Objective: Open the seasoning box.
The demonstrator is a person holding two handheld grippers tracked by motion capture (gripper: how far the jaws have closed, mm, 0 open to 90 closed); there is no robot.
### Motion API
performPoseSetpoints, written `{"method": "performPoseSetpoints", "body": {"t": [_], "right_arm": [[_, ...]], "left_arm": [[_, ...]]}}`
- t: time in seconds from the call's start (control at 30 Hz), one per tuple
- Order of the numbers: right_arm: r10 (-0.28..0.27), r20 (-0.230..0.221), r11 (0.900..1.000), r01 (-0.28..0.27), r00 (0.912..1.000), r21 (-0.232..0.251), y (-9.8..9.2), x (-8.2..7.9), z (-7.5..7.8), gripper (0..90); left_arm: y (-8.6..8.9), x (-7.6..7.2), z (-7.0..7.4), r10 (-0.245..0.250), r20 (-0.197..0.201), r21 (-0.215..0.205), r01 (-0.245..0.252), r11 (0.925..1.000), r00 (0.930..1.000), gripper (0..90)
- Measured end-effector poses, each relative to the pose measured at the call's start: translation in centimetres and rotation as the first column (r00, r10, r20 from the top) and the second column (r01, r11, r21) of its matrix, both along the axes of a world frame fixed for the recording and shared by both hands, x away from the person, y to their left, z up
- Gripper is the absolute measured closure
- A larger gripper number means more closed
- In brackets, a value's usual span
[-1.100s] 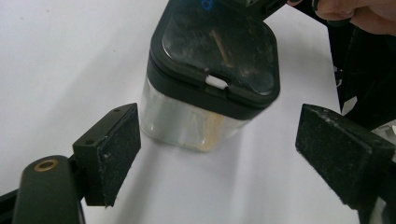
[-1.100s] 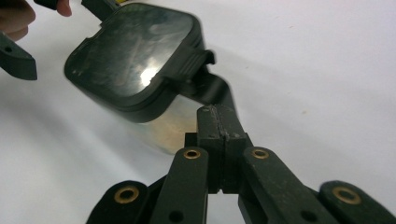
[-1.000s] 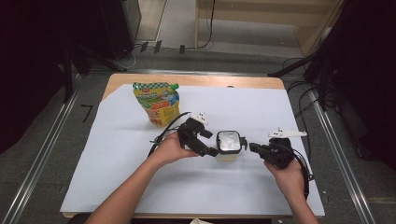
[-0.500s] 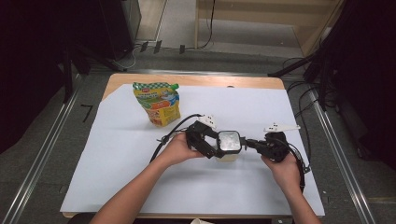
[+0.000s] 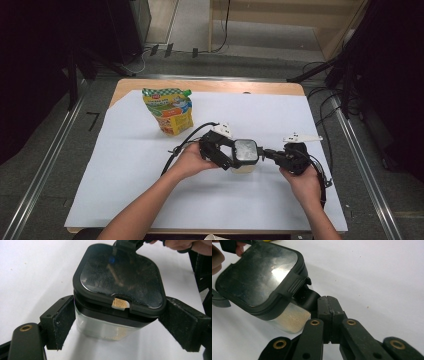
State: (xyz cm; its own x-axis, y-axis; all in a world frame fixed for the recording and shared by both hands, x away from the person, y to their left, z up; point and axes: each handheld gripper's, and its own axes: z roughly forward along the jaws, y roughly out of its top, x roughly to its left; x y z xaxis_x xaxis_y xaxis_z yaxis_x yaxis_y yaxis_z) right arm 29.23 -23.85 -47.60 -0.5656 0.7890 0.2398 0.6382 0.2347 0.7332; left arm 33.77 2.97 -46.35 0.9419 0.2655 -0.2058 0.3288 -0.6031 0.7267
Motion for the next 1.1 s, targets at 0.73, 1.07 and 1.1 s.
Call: {"method": "performPoseSetpoints", "body": {"t": [0.73, 1.07, 1.1], "right_arm": [[-0.001, 0.005, 1.0, 0.001, 1.0, -0.004, 0.0, -0.1, 0.0, 90.0], [0.0, 0.001, 1.0, 0.0, 1.0, -0.006, 0.1, -0.1, 0.0, 90.0], [0.0, 0.002, 1.0, 0.0, 1.0, -0.006, 0.1, -0.1, 0.0, 90.0]], "left_arm": [[-0.6, -0.4, 2.5, 0.007, 0.048, 0.027, -0.009, 0.9996, 0.9988, 16.3], [-0.9, -0.7, 3.8, -0.064, -0.031, -0.026, 0.063, 0.9977, 0.9975, 52.7], [-1.0, -0.8, 4.0, -0.063, -0.032, -0.018, 0.062, 0.9979, 0.9975, 55.2]]}}
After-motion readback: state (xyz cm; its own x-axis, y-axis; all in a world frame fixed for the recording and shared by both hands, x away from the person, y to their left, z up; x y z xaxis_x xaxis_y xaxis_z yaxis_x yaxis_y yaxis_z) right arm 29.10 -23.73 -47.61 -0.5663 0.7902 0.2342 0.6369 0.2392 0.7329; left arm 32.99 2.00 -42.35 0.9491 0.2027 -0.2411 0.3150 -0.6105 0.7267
